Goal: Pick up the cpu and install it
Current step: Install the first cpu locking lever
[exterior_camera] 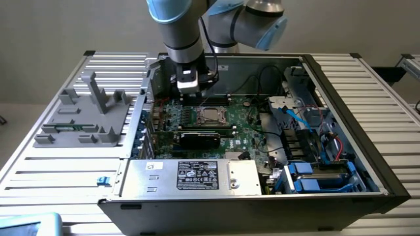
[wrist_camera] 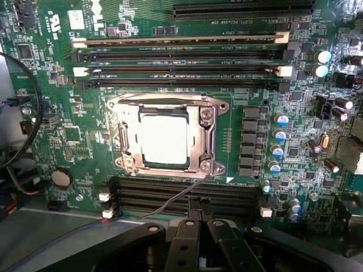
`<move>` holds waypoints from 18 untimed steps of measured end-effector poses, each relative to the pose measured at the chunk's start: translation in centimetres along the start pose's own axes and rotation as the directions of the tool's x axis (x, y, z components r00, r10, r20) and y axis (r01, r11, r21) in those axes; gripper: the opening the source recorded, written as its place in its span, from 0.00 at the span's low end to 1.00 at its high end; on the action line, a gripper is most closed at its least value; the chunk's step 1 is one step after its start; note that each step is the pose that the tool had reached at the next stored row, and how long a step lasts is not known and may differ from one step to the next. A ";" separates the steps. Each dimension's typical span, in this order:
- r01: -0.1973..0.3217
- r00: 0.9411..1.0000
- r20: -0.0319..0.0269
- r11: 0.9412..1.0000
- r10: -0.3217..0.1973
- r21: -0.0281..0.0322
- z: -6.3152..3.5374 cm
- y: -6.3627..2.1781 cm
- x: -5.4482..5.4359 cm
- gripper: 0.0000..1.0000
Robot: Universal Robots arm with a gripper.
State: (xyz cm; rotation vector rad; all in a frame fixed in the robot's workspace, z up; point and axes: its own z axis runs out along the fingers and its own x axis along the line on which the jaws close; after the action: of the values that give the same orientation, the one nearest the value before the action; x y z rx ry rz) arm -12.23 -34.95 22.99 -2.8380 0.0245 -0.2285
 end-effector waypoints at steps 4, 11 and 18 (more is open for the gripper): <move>-0.028 1.000 -0.010 1.000 0.028 -0.004 0.22 0.05 -0.1 0.11; -0.096 0.995 -0.028 0.995 0.096 0.002 0.53 0.15 -0.2 0.11; -0.133 0.990 -0.031 0.990 0.134 0.035 0.56 0.17 -0.4 0.11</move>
State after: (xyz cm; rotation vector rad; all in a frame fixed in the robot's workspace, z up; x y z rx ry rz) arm -12.55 -34.94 22.35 -2.7860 0.2154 -0.2448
